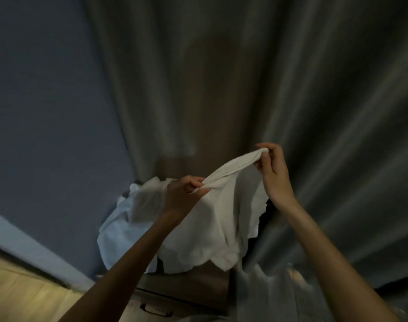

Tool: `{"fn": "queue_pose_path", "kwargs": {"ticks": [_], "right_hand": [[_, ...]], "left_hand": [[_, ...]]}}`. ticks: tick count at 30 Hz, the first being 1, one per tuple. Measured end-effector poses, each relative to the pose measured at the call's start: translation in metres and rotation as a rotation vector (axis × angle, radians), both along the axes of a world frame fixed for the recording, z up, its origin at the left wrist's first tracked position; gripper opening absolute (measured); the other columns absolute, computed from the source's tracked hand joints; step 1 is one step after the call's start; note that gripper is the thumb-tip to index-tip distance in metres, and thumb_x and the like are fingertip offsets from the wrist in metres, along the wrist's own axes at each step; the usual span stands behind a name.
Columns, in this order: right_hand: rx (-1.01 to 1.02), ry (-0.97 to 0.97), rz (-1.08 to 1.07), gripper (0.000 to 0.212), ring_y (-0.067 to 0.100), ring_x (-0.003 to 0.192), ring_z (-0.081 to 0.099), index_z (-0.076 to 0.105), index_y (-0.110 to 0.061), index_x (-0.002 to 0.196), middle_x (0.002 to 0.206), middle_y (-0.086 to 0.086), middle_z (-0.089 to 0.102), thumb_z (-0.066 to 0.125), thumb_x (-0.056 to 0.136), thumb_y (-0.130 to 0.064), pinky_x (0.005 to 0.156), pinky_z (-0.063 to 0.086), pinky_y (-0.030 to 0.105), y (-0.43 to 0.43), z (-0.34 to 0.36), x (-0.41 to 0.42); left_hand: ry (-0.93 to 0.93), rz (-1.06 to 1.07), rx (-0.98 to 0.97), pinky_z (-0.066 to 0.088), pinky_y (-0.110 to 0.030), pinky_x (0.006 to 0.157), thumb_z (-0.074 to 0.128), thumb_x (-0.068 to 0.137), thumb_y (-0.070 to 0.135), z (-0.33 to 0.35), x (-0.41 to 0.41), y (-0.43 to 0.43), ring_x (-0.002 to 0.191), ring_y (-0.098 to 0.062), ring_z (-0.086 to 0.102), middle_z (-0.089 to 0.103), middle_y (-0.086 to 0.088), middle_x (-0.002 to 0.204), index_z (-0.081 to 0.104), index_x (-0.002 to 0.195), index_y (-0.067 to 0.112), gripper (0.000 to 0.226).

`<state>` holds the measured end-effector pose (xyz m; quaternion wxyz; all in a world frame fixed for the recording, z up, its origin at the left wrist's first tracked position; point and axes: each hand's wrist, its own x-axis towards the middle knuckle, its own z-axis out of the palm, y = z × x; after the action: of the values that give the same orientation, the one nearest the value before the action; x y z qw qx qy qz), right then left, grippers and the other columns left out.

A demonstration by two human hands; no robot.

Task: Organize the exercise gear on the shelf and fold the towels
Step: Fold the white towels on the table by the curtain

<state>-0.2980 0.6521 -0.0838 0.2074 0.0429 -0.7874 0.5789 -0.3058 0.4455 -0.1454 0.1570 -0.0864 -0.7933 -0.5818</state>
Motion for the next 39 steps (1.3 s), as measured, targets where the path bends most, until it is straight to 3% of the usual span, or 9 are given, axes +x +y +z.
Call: {"fn": "queue_pose_path", "kwargs": {"ticks": [7,13,16,22,24,28,32,36,39], "right_hand": [[-0.019,-0.005,-0.023,0.017,0.009,0.101,0.059,0.048,-0.021,0.116,0.108,-0.008,0.055,0.036,0.104,-0.023,0.092,0.050,0.026,0.001,-0.008,0.002],[0.215,0.002,0.053,0.026,0.011,0.095,0.056,0.048,-0.017,0.121,0.114,0.003,0.052,0.051,0.096,-0.008,0.087,0.047,0.024,0.007,-0.010,0.009],[0.322,0.034,0.037,0.028,0.010,0.096,0.055,0.050,-0.014,0.124,0.113,-0.001,0.050,0.053,0.096,-0.010,0.088,0.047,0.025,0.008,-0.008,0.009],[0.101,-0.021,-0.039,0.020,0.000,0.079,0.058,0.054,-0.018,0.105,0.094,-0.006,0.059,0.062,0.090,-0.007,0.070,0.048,0.012,0.002,-0.003,0.001],[0.062,-0.062,-0.080,0.018,0.004,0.083,0.059,0.056,-0.017,0.100,0.092,-0.006,0.060,0.065,0.087,-0.007,0.074,0.050,0.017,-0.001,0.000,-0.005],[-0.081,-0.150,-0.119,0.016,0.027,0.092,0.063,0.058,-0.013,0.095,0.095,0.009,0.063,0.066,0.085,-0.005,0.081,0.056,0.038,-0.012,0.008,-0.014],[-0.177,-0.192,-0.135,0.016,0.022,0.089,0.064,0.058,-0.016,0.094,0.092,0.004,0.063,0.067,0.085,-0.007,0.073,0.058,0.028,-0.023,0.013,-0.017],[-0.246,-0.214,-0.150,0.013,0.015,0.082,0.063,0.059,-0.012,0.096,0.089,0.002,0.062,0.066,0.086,-0.007,0.067,0.056,0.021,-0.027,0.014,-0.017],[-0.253,-0.232,-0.163,0.012,0.011,0.081,0.063,0.059,-0.018,0.090,0.088,-0.001,0.062,0.067,0.087,-0.010,0.062,0.054,0.014,-0.031,0.015,-0.015]], "left_hand": [[-0.071,-0.042,-0.111,0.036,-0.013,0.055,0.085,0.066,0.010,0.002,-0.005,-0.005,0.051,-0.002,0.047,0.048,0.014,0.056,0.054,0.070,0.022,0.033],[-0.044,-0.115,-0.051,0.042,-0.026,0.064,0.074,0.077,0.003,0.007,-0.006,-0.002,0.063,-0.009,0.051,0.057,-0.010,0.068,0.049,0.070,0.026,0.035],[0.030,-0.102,-0.191,0.044,-0.025,0.070,0.070,0.081,0.007,0.007,-0.008,0.000,0.073,-0.010,0.055,0.059,0.005,0.075,0.057,0.073,0.022,0.023],[0.175,-0.109,-0.420,0.045,-0.028,0.075,0.052,0.090,-0.002,0.016,-0.004,-0.005,0.086,-0.017,0.055,0.058,-0.007,0.092,0.060,0.083,0.010,0.016],[0.159,-0.143,-0.386,0.045,-0.017,0.073,0.054,0.086,0.008,0.019,0.000,-0.003,0.086,-0.003,0.054,0.056,0.003,0.096,0.062,0.088,0.004,0.010],[-0.018,-0.177,-0.399,0.048,-0.023,0.070,0.052,0.086,0.041,0.013,0.003,0.007,0.078,-0.004,0.053,0.047,0.018,0.087,0.056,0.101,0.023,0.023],[0.020,-0.167,-0.451,0.044,-0.016,0.069,0.049,0.095,0.034,0.006,0.006,0.017,0.079,-0.007,0.054,0.055,0.005,0.093,0.054,0.095,0.036,0.006],[0.118,-0.258,-0.630,0.040,-0.014,0.091,0.038,0.095,0.045,-0.010,0.009,0.019,0.110,-0.009,0.049,0.046,-0.004,0.134,0.056,0.125,0.015,0.046],[0.206,-0.198,-0.658,0.047,-0.027,0.082,0.065,0.086,0.032,-0.016,0.008,0.025,0.102,-0.029,0.056,0.054,-0.018,0.121,0.062,0.117,-0.001,0.044]]}}
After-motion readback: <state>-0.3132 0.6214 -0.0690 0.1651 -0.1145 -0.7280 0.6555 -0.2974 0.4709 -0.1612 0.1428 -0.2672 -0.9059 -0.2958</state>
